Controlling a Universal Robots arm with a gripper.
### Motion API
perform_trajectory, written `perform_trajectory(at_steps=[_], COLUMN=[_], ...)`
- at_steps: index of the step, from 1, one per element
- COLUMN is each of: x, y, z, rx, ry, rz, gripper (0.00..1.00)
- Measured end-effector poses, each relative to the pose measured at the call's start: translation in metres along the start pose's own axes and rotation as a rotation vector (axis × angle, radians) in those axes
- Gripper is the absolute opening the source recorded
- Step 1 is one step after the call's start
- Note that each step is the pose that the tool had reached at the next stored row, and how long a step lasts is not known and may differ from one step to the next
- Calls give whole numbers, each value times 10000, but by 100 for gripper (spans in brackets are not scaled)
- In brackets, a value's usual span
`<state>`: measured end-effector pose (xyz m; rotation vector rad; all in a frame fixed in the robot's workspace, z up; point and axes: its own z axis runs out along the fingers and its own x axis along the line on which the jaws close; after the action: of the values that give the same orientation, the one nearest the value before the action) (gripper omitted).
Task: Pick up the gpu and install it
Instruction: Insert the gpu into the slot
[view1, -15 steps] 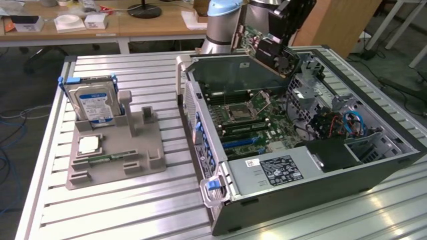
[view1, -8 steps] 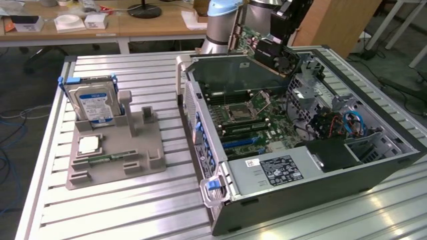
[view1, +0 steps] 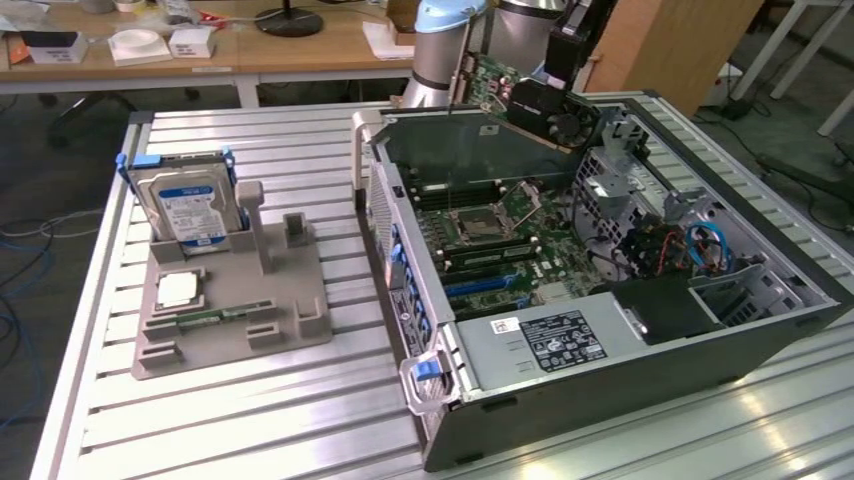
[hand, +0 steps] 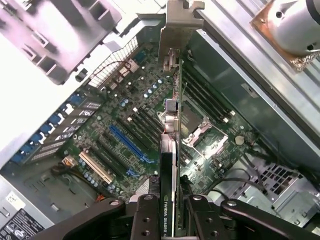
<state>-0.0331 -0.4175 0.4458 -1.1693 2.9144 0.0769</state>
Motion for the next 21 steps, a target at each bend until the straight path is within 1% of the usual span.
perform_trajectory(at_steps=[3, 6, 8, 9, 10, 11, 17, 21], x=[1, 0, 1, 1, 1, -1, 6, 7], y=[0, 0, 0, 0, -1, -2, -3, -3], z=[2, 2, 5, 6, 7, 9, 11, 14], rx=[-11, -40, -48, -58, -81, -116, -133, -147], ry=[17, 11, 27, 24, 4, -8, 7, 39], rz=[-466, -819, -1170, -1257, -1328, -1431, -1814, -2448], gripper=[26, 26, 26, 26, 26, 26, 26, 26])
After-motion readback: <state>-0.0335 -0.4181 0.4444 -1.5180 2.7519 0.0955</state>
